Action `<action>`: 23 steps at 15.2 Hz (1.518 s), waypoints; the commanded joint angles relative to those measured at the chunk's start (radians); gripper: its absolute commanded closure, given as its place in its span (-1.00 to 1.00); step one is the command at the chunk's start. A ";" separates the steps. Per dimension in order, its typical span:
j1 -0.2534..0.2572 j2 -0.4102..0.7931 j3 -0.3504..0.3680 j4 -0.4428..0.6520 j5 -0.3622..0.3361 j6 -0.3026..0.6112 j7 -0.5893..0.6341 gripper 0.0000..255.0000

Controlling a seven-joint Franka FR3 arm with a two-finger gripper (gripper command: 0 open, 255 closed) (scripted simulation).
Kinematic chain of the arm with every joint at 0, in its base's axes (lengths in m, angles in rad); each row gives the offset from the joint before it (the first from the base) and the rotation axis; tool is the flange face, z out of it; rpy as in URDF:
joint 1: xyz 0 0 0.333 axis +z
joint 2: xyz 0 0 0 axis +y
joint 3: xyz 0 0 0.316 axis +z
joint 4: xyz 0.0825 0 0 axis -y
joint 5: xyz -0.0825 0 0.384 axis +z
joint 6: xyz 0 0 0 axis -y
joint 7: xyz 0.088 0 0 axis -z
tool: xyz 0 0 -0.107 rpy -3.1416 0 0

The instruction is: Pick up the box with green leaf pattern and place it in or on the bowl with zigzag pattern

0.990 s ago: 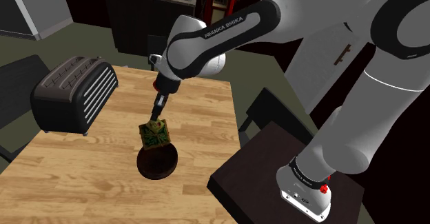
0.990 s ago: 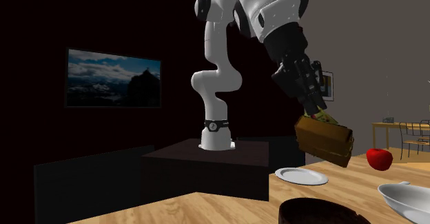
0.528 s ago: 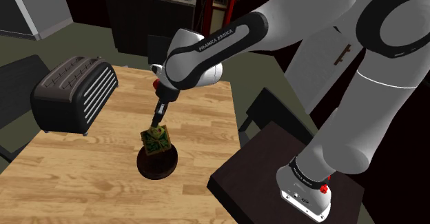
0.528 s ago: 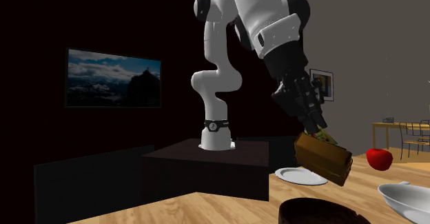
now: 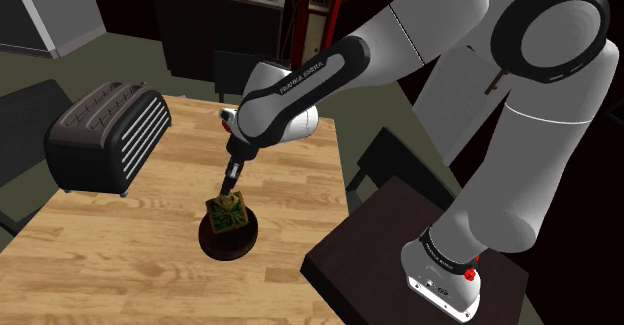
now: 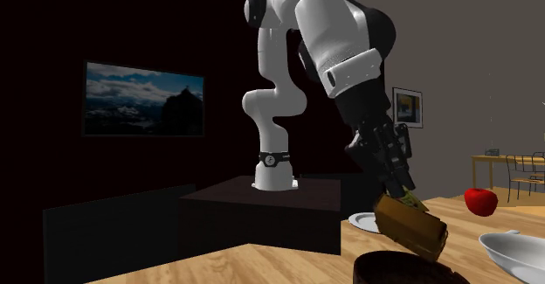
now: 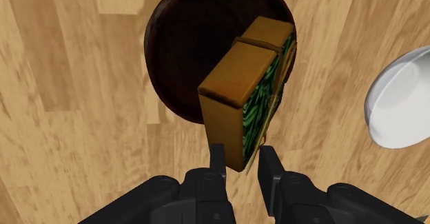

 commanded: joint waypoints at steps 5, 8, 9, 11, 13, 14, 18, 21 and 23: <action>0.003 0.067 0.002 0.001 0.008 0.063 -0.027 1.00; 0.003 0.067 0.002 0.001 0.008 0.063 -0.027 1.00; 0.003 0.067 0.002 0.001 0.008 0.063 -0.027 1.00; 0.003 0.067 0.002 0.001 0.008 0.063 -0.027 1.00; 0.003 0.067 0.002 0.001 0.008 0.064 -0.027 -1.00; 0.003 0.067 0.003 0.001 0.008 0.064 -0.027 -1.00; 0.003 0.067 0.003 0.001 0.008 0.064 -0.027 -1.00; -0.028 -0.034 0.002 -0.022 0.016 -0.021 -0.030 -1.00; -0.035 -0.060 0.001 -0.026 0.017 -0.044 -0.030 -1.00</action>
